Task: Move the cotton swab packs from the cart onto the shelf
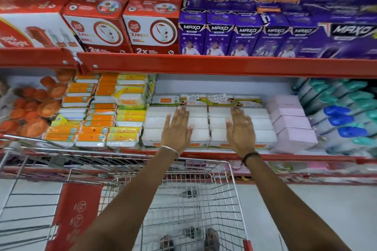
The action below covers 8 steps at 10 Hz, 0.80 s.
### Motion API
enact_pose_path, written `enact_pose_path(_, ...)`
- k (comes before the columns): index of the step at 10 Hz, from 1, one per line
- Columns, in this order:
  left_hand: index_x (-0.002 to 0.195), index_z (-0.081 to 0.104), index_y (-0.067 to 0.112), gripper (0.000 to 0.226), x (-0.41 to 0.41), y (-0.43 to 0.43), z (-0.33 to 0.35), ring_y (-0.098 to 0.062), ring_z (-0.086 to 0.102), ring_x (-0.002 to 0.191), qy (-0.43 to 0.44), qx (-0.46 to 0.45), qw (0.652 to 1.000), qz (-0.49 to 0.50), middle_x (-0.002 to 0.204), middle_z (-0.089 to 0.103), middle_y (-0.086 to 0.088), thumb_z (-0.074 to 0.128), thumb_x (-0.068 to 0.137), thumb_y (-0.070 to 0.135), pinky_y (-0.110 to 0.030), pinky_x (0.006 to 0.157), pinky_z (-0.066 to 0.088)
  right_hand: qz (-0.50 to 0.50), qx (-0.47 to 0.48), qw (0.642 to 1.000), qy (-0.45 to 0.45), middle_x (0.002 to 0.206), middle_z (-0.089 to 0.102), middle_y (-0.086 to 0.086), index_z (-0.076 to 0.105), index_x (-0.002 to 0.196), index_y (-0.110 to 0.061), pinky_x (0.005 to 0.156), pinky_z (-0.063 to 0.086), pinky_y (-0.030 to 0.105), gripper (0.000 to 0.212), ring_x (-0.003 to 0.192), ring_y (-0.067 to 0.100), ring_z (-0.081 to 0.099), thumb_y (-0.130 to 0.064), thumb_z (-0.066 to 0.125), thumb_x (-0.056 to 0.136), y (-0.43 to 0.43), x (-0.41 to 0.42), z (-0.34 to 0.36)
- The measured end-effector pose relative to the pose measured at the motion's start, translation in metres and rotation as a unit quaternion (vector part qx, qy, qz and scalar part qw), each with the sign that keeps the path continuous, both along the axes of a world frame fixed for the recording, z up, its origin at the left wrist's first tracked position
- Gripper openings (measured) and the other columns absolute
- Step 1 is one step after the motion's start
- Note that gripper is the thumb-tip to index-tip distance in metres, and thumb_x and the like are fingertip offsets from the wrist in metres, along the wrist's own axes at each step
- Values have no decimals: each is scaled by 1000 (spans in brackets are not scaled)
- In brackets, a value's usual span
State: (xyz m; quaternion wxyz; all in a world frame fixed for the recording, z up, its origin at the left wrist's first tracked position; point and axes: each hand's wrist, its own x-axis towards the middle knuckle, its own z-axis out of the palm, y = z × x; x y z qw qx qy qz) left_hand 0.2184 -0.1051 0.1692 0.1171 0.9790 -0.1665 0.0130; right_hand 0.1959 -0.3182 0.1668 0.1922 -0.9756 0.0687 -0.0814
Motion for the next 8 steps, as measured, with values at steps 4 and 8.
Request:
enact_pose_path(4, 145, 6, 16, 75, -10, -82, -23, -18, 6, 144, 20, 25, 999, -4, 157, 9, -3, 6, 85, 61, -44, 117, 5, 0, -49, 998, 47, 154, 31, 6, 23, 147, -13, 118, 20, 45, 64, 144, 21, 24, -35, 10, 88, -40, -2, -20)
enact_pose_path(8, 144, -4, 18, 87, -12, -82, -16, -16, 3, 144, 30, 47, 998, -7, 158, 4, 0, -23, 74, 66, -44, 118, 5, 20, -38, 997, 64, 159, 19, 3, 12, 149, -13, 120, 7, 42, 73, 147, 17, 11, -40, -1, 83, -39, -3, -14)
